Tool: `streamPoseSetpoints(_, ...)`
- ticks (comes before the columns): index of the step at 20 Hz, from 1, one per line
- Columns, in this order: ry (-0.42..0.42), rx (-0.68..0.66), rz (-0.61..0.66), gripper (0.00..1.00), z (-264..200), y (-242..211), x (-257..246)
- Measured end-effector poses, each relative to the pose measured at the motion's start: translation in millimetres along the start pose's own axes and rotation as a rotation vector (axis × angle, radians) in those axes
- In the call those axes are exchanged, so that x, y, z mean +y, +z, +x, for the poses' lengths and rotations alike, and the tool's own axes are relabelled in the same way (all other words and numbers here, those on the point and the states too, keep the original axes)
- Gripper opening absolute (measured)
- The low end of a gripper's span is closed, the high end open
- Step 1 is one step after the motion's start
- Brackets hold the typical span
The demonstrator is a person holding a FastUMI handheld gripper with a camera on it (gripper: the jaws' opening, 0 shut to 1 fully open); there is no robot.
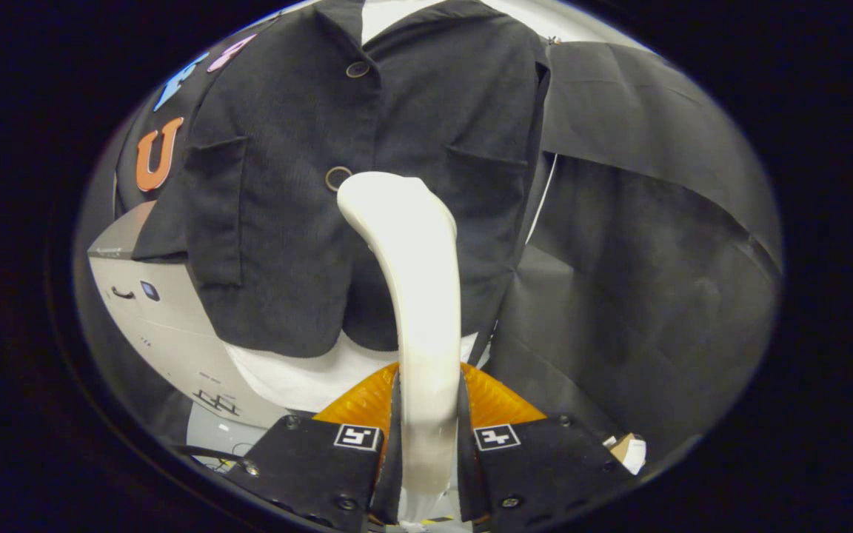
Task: Iron the clothes twice with a garment steamer, once on the left side and once on the right side.
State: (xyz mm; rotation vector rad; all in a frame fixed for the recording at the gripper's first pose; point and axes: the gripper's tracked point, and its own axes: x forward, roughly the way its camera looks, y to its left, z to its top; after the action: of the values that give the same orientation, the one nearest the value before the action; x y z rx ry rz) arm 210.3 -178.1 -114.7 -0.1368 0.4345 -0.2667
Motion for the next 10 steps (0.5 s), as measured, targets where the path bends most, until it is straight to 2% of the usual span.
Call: streamPoseSetpoints(10,0.047,0.074,0.039,0.33,9,-37,6)
